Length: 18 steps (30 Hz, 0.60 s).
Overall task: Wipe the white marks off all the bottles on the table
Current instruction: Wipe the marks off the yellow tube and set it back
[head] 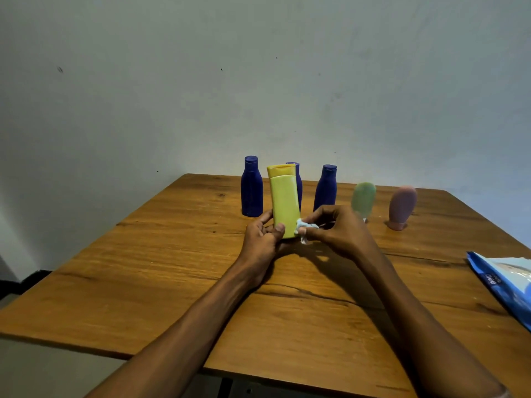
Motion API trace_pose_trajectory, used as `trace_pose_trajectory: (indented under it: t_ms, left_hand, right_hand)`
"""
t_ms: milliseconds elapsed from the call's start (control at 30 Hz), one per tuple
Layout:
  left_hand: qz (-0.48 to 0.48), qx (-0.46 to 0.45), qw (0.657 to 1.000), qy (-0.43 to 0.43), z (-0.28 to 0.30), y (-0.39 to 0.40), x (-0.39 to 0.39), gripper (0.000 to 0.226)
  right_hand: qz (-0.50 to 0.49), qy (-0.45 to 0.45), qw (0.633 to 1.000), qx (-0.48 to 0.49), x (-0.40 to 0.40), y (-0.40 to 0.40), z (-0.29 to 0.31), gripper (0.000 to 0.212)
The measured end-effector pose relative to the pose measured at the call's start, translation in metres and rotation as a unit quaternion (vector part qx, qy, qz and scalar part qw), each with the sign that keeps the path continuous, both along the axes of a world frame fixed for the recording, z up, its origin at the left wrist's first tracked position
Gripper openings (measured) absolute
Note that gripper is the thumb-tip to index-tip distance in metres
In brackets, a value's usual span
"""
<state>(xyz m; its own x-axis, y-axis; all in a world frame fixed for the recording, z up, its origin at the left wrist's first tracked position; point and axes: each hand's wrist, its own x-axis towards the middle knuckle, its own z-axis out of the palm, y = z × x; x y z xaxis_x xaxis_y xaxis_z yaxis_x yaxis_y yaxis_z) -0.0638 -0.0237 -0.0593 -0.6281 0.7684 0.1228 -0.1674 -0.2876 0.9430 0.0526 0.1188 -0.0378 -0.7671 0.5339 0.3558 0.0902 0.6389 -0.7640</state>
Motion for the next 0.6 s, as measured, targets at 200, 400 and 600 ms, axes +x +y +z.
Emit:
trace_pose_trajectory:
  t_ms: [200,400,600]
  left_hand:
    - [0.019,0.007,0.999,-0.033,0.0,0.002,0.0,0.042]
    - [0.048,-0.007,0.998,-0.035,-0.002,0.004,0.0,0.034]
    - [0.05,-0.012,0.998,-0.025,-0.002,0.005,0.001,0.034]
  right_hand:
    - [-0.001,-0.028,1.0,-0.011,-0.002,-0.002,0.0,0.019]
    - [0.002,0.029,0.995,0.091,-0.008,-0.02,-0.002,0.022]
    - [0.022,0.038,0.989,0.14,-0.009,-0.029,-0.003,0.02]
